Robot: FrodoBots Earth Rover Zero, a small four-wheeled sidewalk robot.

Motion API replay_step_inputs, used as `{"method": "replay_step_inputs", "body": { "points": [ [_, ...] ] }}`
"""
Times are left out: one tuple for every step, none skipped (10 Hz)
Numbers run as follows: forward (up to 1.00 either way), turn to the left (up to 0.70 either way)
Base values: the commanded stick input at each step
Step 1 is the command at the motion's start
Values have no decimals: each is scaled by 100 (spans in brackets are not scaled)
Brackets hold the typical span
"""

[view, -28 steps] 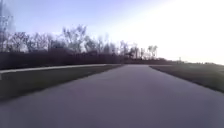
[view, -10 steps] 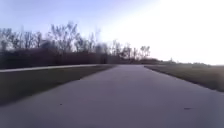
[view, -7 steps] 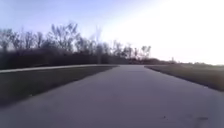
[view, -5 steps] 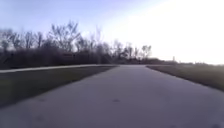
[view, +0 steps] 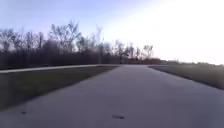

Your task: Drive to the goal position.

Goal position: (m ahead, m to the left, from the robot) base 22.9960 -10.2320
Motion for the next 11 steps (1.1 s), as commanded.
{"method": "replay_step_inputs", "body": {
  "points": [
    [100,1],
    [100,1],
    [100,1],
    [100,1],
    [100,1],
    [100,1],
    [100,1],
    [100,1],
    [100,1],
    [100,1],
    [100,1]
  ]
}}
